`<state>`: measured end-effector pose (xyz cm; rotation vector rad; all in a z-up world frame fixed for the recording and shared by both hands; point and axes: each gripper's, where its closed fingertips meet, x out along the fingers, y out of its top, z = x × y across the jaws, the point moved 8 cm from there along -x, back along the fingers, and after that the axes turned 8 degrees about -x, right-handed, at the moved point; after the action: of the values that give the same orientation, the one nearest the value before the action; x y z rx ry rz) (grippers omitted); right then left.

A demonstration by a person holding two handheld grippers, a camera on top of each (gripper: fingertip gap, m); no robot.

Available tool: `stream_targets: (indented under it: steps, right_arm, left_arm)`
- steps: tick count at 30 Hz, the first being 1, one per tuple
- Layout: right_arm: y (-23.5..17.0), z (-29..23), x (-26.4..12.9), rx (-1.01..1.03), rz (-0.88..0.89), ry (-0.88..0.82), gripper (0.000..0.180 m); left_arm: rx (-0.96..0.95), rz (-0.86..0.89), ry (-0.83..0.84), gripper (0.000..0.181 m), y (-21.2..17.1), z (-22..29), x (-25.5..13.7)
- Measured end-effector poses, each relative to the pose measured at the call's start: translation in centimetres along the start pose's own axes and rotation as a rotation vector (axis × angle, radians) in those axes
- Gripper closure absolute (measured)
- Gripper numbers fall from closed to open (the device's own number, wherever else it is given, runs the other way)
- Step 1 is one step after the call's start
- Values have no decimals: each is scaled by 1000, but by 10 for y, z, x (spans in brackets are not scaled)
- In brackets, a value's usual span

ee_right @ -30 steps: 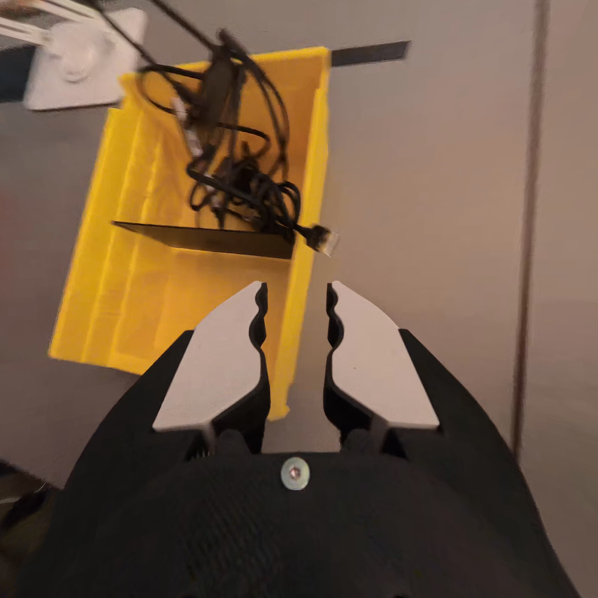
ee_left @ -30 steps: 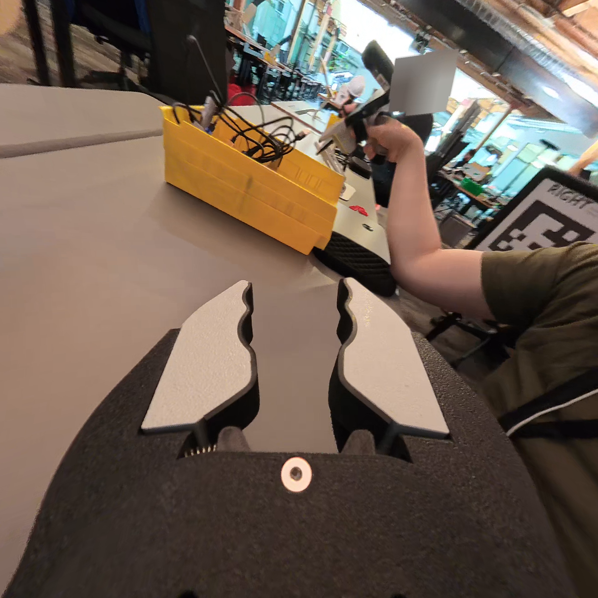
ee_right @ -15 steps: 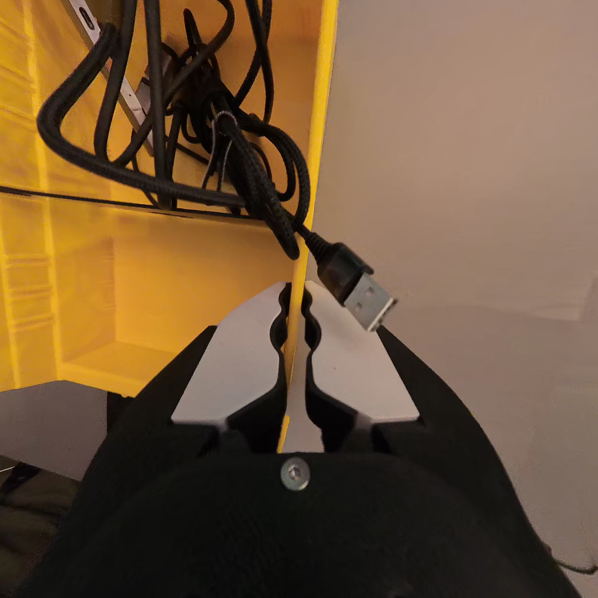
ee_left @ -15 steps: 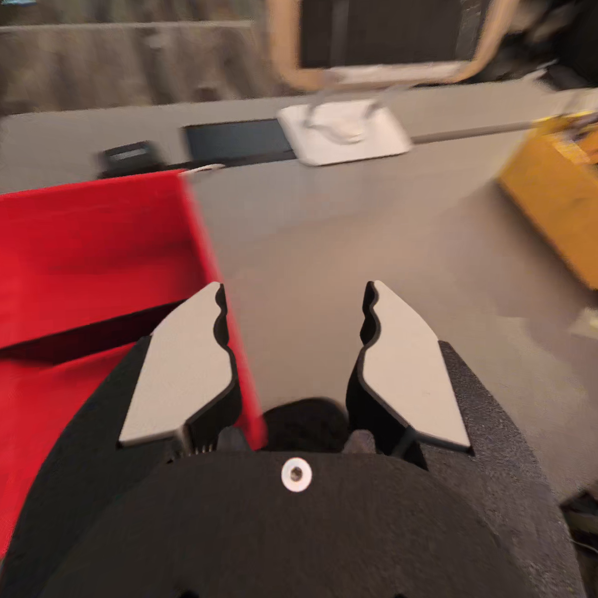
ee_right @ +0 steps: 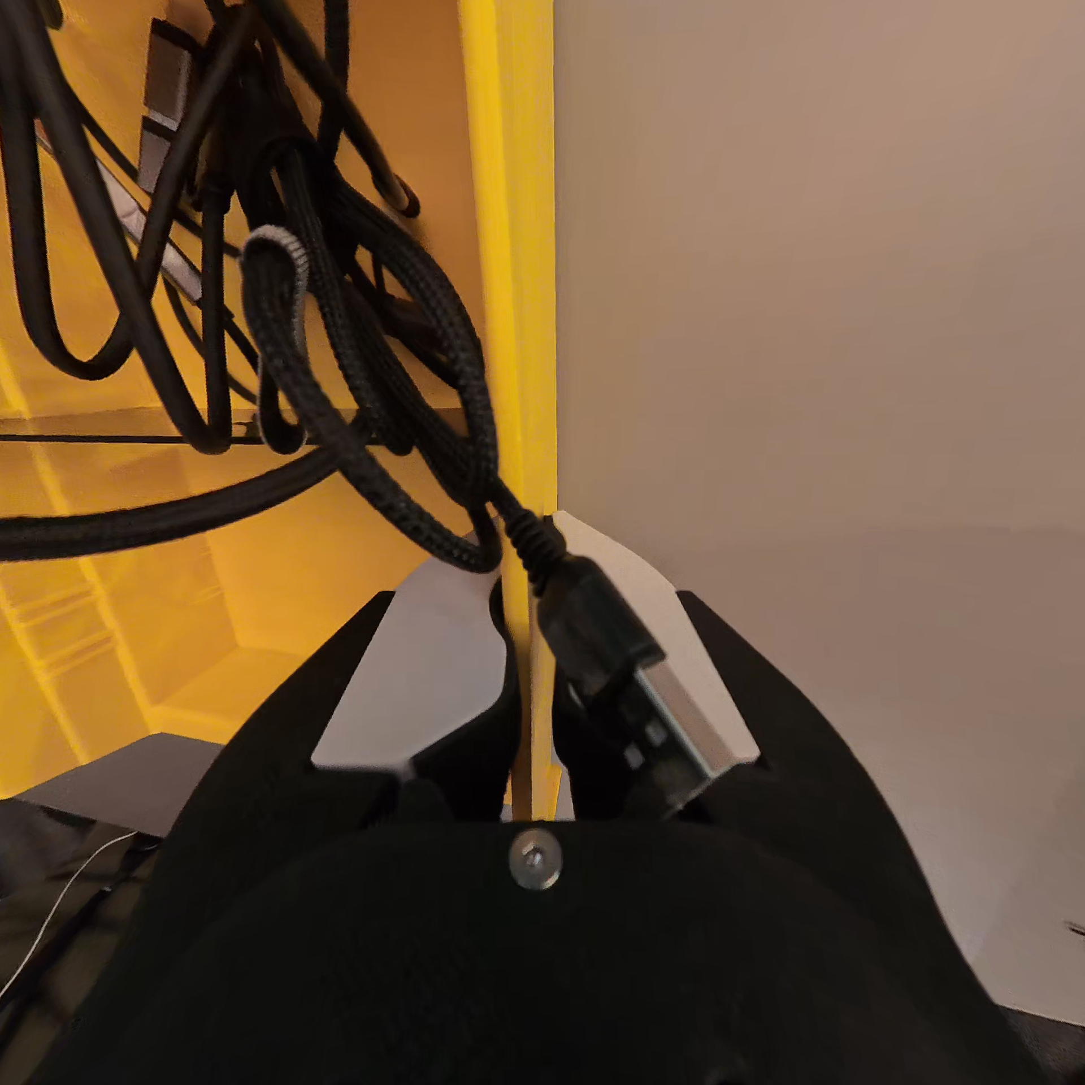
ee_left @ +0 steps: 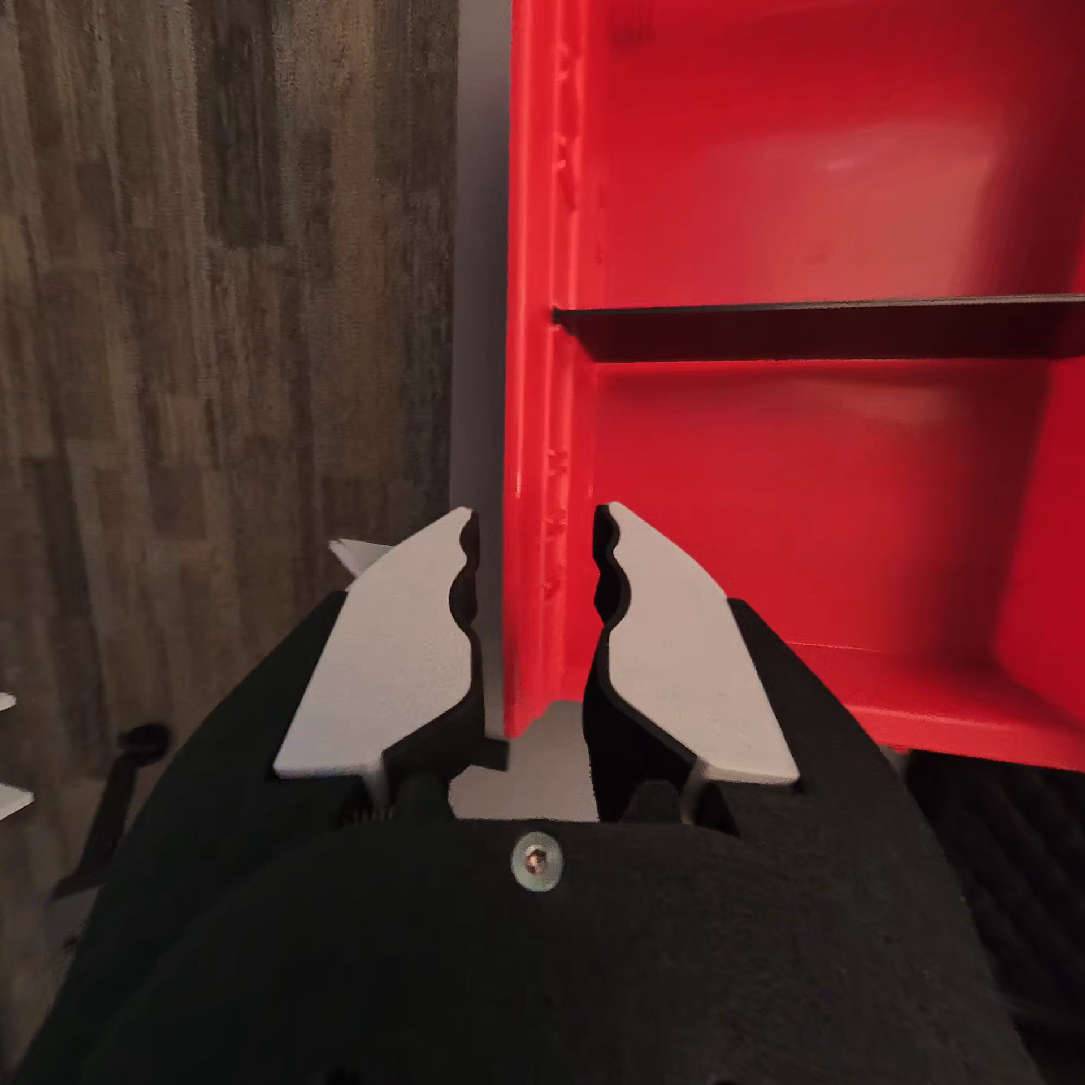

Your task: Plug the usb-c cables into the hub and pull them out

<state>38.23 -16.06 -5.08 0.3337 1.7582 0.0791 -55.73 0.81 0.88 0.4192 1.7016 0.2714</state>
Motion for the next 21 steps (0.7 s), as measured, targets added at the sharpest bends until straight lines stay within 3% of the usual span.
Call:
stream_targets:
  steps: [5, 9, 13, 17, 19, 21]
  right_arm:
    - [1, -12, 2, -7, -62, 0, 174]
    - [7, -33, 7, -56, -156, 19, 172]
    - [14, -57, 14, -102, -226, 33, 172]
    - [19, -79, 20, -112, -289, 27, 167]
    - [22, -89, 22, -140, -306, 9, 180]
    - [23, -98, 24, -153, -322, 7, 175]
  left_arm:
    - [21, -156, -26, 144, -2, -7, 24]
    - [-20, -285, -112, 166, -7, -3, 42]
    - [18, -268, -111, 165, -5, 3, 43]
    - [33, -216, -287, 175, -8, 28, 38]
    - [80, -169, -258, 174, -10, 43, 36]
    - [94, -157, -232, 172, -12, 60, 31]
